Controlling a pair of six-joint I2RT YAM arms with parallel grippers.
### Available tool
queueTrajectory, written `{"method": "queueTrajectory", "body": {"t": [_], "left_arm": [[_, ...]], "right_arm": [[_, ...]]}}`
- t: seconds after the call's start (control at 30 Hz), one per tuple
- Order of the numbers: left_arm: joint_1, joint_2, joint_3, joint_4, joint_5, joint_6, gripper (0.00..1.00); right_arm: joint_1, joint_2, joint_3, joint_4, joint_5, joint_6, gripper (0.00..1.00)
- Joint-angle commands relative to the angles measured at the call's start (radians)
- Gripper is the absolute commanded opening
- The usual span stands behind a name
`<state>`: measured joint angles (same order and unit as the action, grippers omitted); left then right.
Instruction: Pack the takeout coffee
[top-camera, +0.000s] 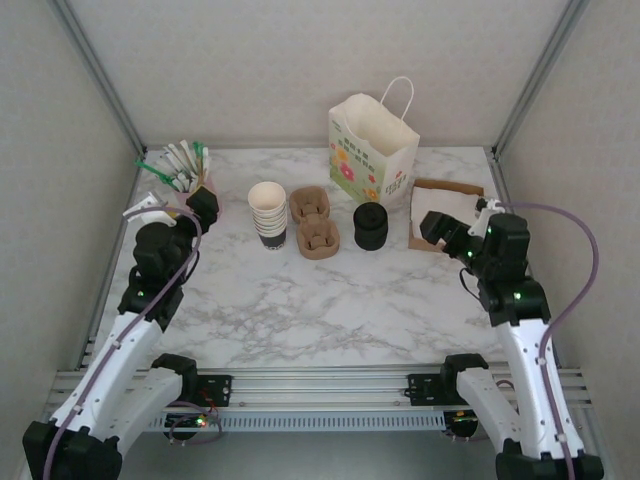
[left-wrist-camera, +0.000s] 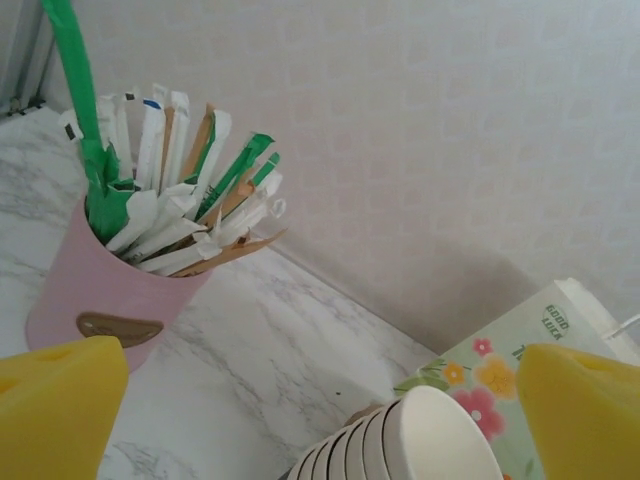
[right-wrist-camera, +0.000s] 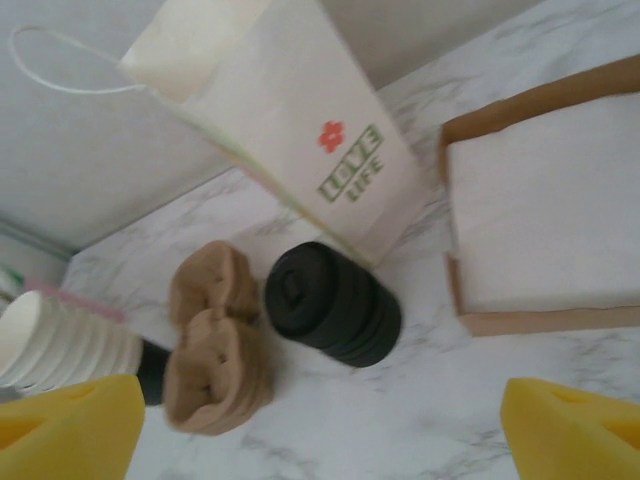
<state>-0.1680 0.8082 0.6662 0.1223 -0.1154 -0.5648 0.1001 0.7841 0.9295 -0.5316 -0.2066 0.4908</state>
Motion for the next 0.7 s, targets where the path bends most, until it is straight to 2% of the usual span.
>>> {"method": "queueTrajectory", "body": {"t": [0.0, 0.13, 0.23, 0.33, 0.4, 0.5, 0.67], "left_arm": [[0.011, 0.051, 0.1, -0.097, 0.071, -0.047, 1.0], [0.007, 0.157, 0.228, -0.191, 0.18, 0.001, 0.99], [-0.021, 0.235, 0.316, -0.272, 0.209, 0.066, 0.99], [-0.067, 0.353, 0.446, -0.421, 0.194, 0.111, 0.99], [-0.112, 0.412, 0.512, -0.499, 0.127, 0.132, 0.98], [-0.147, 0.482, 0.595, -0.605, 0.072, 0.163, 0.92], [-0.156, 0.595, 0.733, -0.785, 0.045, 0.206, 0.73]], "right_arm": [[0.029, 0.055, 0.05, 0.004, -0.123, -0.011, 0.87], [0.11, 0.145, 0.108, -0.036, -0.096, -0.041, 0.85], [0.21, 0.209, 0.144, -0.062, -0.056, -0.072, 0.85], [0.287, 0.273, 0.165, -0.076, -0.031, -0.094, 0.84], [0.323, 0.31, 0.172, -0.077, -0.023, -0.102, 0.84], [0.366, 0.348, 0.168, -0.081, -0.006, -0.113, 0.84], [0.395, 0.368, 0.123, -0.084, 0.025, -0.12, 0.85]]}}
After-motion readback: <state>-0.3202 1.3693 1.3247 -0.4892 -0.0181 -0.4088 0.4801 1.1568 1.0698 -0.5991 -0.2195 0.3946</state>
